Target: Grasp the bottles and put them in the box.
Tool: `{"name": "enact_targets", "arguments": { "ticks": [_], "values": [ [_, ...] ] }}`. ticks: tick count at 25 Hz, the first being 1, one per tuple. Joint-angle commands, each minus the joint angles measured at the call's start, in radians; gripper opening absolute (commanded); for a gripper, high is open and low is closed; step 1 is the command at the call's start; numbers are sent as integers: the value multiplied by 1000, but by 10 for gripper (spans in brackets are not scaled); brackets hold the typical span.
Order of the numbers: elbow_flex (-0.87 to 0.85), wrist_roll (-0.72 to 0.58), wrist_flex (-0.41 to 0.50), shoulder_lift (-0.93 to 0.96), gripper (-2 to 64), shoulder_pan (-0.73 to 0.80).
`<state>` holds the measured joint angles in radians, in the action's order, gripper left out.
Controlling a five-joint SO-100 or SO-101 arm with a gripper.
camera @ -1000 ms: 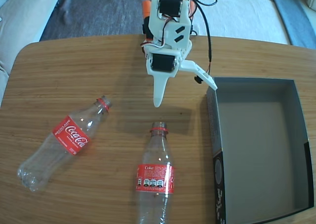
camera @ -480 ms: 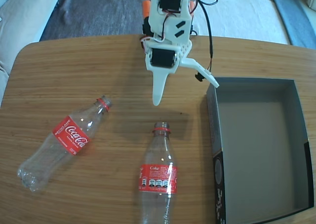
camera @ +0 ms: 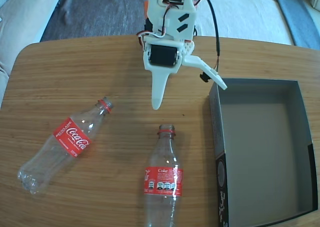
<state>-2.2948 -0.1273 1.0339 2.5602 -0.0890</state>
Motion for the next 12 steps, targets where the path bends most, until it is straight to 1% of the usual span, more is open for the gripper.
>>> {"name": "enact_targets", "arguments": {
  "ticks": [1, 5, 12],
  "values": [
    [163, -41, -3, -114, 116, -2],
    [313, -278, -2, -245, 116, -2],
    [491, -660, -2, -370, 116, -2]
  ]
}}
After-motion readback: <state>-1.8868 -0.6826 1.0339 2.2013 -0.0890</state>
